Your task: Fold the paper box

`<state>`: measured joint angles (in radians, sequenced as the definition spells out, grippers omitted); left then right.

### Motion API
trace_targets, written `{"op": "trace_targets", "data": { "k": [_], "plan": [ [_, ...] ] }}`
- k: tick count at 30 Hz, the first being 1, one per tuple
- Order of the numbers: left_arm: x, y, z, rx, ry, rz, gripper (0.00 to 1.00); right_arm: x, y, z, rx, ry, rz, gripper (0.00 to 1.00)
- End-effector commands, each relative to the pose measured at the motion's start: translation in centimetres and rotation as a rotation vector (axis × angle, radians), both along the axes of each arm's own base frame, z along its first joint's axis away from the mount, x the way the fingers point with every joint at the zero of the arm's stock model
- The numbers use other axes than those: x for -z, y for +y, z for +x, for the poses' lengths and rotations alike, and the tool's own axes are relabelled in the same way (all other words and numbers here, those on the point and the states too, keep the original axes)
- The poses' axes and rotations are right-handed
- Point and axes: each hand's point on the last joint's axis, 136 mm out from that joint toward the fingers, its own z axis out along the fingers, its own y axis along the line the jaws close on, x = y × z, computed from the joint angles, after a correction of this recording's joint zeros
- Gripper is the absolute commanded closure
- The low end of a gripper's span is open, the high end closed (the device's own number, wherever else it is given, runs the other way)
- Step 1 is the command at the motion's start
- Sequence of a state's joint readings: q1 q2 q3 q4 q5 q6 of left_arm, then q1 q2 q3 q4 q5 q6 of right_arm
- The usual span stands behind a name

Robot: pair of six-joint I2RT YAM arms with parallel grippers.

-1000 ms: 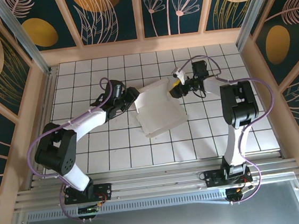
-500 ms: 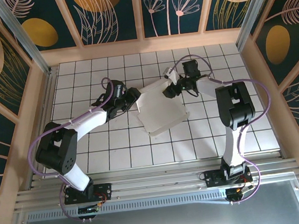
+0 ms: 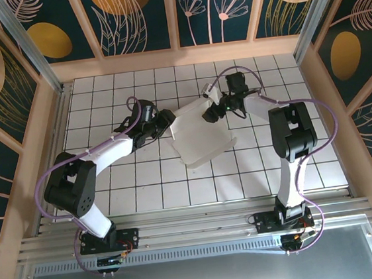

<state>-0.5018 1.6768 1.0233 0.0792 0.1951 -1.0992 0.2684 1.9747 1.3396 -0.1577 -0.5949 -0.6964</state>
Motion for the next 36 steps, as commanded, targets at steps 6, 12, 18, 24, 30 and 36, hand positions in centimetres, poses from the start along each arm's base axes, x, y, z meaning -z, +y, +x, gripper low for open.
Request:
{"op": "trace_targets", "data": {
  "k": [6, 12, 18, 24, 30, 36],
  "plan": [
    [0.8, -0.6, -0.3, 0.041, 0.017, 0.025, 0.54, -8.1, -4.9, -0.5, 0.007, -0.106, 0.173, 0.25],
    [0.6, -0.7, -0.2, 0.042, 0.012, 0.024, 0.54, -9.7, -9.1, 1.3, 0.137, -0.190, 0.228, 0.31],
    [0.3, -0.6, -0.2, 0.039, 0.009, 0.026, 0.54, -7.9, -11.4, 4.5, 0.225, -0.237, 0.124, 0.33],
    [0.3, -0.6, -0.2, 0.039, 0.010, 0.026, 0.54, -4.7, -10.7, 5.9, 0.172, -0.166, 0.048, 0.36],
    [0.3, -0.7, -0.1, 0.036, 0.011, 0.023, 0.54, -2.7, -8.2, 4.7, 0.044, -0.175, -0.003, 0.35],
    [0.3, -0.7, -0.1, 0.038, 0.010, 0.025, 0.54, -2.2, -6.4, 3.5, -0.031, -0.199, 0.009, 0.35]
  ]
}}
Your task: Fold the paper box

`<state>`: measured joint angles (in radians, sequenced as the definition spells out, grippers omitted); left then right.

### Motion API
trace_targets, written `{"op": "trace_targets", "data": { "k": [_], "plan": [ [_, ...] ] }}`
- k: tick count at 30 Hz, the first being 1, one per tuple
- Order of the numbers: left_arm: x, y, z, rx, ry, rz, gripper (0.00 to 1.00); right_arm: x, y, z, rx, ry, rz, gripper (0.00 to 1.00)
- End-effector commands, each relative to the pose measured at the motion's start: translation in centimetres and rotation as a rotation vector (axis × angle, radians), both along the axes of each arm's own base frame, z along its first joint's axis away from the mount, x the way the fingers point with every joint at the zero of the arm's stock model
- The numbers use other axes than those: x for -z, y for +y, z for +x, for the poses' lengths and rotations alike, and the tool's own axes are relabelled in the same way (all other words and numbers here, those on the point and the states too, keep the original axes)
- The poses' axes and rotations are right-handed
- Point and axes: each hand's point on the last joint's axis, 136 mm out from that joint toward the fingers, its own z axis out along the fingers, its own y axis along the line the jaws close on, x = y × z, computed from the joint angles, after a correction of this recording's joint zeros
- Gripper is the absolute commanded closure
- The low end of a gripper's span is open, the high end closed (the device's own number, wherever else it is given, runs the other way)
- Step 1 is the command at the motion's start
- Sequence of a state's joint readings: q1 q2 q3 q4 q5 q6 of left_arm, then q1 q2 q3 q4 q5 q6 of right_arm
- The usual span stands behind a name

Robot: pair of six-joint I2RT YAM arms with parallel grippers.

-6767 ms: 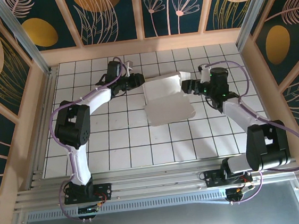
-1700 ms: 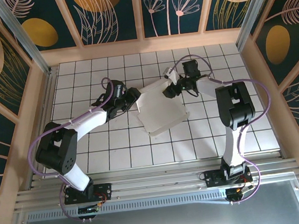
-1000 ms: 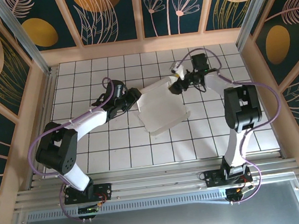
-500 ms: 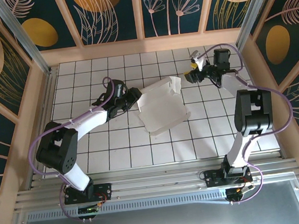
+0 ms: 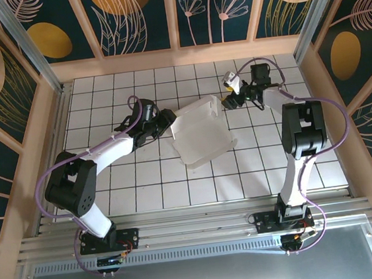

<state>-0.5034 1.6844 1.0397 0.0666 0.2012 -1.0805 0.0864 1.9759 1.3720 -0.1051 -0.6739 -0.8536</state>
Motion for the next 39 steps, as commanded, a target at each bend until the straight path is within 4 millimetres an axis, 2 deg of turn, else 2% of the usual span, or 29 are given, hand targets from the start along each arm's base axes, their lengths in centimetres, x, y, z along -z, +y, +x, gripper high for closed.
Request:
{"op": "trace_targets", "data": {
  "k": [1, 17, 28, 39],
  "plan": [
    [0.5, -0.4, -0.2, 0.020, 0.017, 0.016, 0.54, 0.3, 1.0, -0.9, -0.073, -0.019, 0.000, 0.35],
    [0.8, -0.4, -0.4, 0.022, 0.021, 0.014, 0.54, -0.3, 4.5, -5.7, -0.336, 0.037, 0.113, 0.33],
    [0.8, -0.5, -0.4, 0.023, 0.023, 0.004, 0.54, 0.6, 5.6, -6.6, -0.362, 0.093, 0.117, 0.39],
    [0.6, -0.5, -0.4, 0.020, 0.019, 0.001, 0.55, 0.8, 6.6, -8.8, -0.419, 0.150, 0.127, 0.23]
  ]
}}
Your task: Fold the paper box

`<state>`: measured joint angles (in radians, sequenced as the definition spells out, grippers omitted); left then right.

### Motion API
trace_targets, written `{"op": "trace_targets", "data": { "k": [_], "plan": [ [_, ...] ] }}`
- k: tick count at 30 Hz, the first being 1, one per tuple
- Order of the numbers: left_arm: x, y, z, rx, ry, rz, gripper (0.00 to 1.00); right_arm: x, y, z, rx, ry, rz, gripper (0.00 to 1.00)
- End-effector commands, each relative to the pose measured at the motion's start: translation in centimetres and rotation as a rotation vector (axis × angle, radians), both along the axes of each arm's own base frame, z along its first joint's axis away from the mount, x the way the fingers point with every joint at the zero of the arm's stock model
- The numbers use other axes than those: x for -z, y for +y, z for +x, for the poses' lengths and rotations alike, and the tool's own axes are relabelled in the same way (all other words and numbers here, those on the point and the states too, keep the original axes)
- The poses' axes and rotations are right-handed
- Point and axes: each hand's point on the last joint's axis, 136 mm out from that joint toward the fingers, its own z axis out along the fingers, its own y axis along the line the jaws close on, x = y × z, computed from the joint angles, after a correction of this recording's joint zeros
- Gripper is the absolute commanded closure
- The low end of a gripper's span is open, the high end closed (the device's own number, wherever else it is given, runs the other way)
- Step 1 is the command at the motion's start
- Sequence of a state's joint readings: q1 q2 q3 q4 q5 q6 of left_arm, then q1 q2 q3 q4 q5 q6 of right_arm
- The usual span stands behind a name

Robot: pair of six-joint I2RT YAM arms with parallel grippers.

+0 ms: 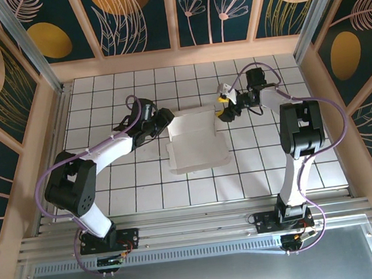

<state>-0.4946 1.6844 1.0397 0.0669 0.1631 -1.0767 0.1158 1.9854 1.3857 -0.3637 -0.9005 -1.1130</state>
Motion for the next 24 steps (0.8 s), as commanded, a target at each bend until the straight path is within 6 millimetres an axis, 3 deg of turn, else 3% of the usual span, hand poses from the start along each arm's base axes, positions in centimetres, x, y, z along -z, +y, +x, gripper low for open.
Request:
{"op": "trace_targets", "data": {
  "k": [1, 7, 15, 24],
  "plan": [
    [0.6, -1.3, -1.0, 0.057, 0.034, -0.021, 0.55, 0.0, 3.0, -2.9, -0.106, 0.086, 0.054, 0.22],
    [0.2, -1.3, -1.1, 0.055, 0.027, -0.023, 0.55, 0.2, 1.7, -2.2, 0.000, 0.102, -0.017, 0.21],
    [-0.1, -1.2, -1.1, 0.053, 0.019, -0.029, 0.55, -1.0, 0.7, -4.1, 0.039, 0.064, -0.018, 0.22],
    [-0.5, -0.9, -1.3, 0.045, 0.008, -0.031, 0.55, -0.4, 0.2, -6.2, 0.051, 0.158, -0.037, 0.22]
  ]
}}
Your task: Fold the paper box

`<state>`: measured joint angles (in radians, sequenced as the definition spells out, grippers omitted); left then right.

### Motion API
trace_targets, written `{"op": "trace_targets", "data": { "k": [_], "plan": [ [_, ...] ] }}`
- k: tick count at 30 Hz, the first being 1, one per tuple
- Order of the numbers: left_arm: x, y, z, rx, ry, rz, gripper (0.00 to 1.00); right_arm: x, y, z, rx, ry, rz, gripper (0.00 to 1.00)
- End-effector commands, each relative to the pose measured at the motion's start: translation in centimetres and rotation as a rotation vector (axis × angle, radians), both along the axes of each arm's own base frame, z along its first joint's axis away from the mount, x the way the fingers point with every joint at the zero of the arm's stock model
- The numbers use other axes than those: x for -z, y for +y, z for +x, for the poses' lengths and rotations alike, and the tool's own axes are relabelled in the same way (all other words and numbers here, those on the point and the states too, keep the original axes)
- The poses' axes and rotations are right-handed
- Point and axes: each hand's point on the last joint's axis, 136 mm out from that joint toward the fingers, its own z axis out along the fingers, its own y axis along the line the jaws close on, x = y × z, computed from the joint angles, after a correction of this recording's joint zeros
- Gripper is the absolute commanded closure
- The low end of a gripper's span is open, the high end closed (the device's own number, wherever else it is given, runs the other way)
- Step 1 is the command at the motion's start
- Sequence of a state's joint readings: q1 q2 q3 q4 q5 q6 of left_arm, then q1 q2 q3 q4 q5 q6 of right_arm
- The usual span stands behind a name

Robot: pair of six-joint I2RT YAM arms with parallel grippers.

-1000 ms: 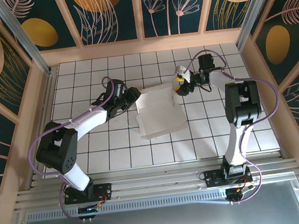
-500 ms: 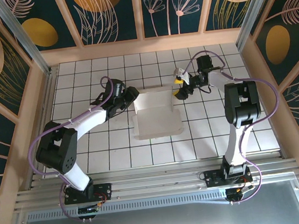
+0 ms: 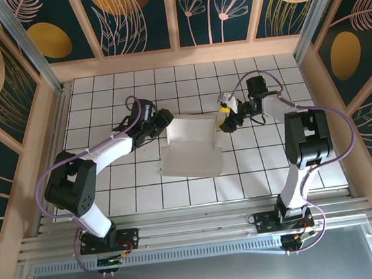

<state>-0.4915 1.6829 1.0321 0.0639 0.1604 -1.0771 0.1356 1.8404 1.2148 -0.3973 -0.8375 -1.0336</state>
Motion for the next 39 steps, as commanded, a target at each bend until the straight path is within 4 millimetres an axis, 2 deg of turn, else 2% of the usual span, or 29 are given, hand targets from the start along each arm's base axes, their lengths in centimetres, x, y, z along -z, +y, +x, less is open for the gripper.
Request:
{"op": "trace_targets", "data": {
  "k": [1, 4, 10, 15, 20, 24, 30, 32, 35, 39],
  "plan": [
    [-0.9, -1.2, -1.3, 0.051, 0.000, -0.037, 0.55, -1.0, 0.3, -1.3, 0.029, 0.047, -0.006, 0.22],
    [-0.9, -1.2, -1.2, 0.048, -0.002, -0.039, 0.55, -1.4, -0.2, -0.8, 0.138, 0.065, -0.002, 0.22],
    [-0.9, -1.3, -1.3, 0.047, -0.002, -0.044, 0.55, -2.1, -0.5, -1.9, 0.264, 0.155, 0.056, 0.22],
    [-0.8, -1.2, -1.4, 0.046, -0.002, -0.046, 0.55, -1.8, 0.1, -3.5, 0.235, 0.163, 0.093, 0.23],
    [-1.2, -1.1, -1.5, 0.041, -0.010, -0.048, 0.55, -2.2, 0.9, -6.0, 0.139, 0.203, 0.134, 0.24],
    [-1.4, -1.0, -1.4, 0.039, -0.013, -0.040, 0.55, -2.3, 0.0, -5.0, 0.248, 0.246, 0.091, 0.25],
    [-0.8, -0.4, -1.3, 0.007, 0.001, -0.017, 0.57, -3.1, -1.5, -3.8, 0.536, 0.348, 0.137, 0.25],
    [-0.7, -0.5, -1.2, 0.009, 0.002, -0.017, 0.58, -3.6, -1.4, -4.5, 0.570, 0.370, 0.180, 0.26],
    [-0.7, -0.6, -1.1, 0.013, 0.003, -0.020, 0.58, -4.3, -0.4, -6.7, 0.493, 0.343, 0.238, 0.26],
    [-0.9, -0.7, -1.0, 0.016, -0.001, -0.020, 0.58, -3.8, -0.1, -8.2, 0.445, 0.332, 0.264, 0.26]
  ]
}}
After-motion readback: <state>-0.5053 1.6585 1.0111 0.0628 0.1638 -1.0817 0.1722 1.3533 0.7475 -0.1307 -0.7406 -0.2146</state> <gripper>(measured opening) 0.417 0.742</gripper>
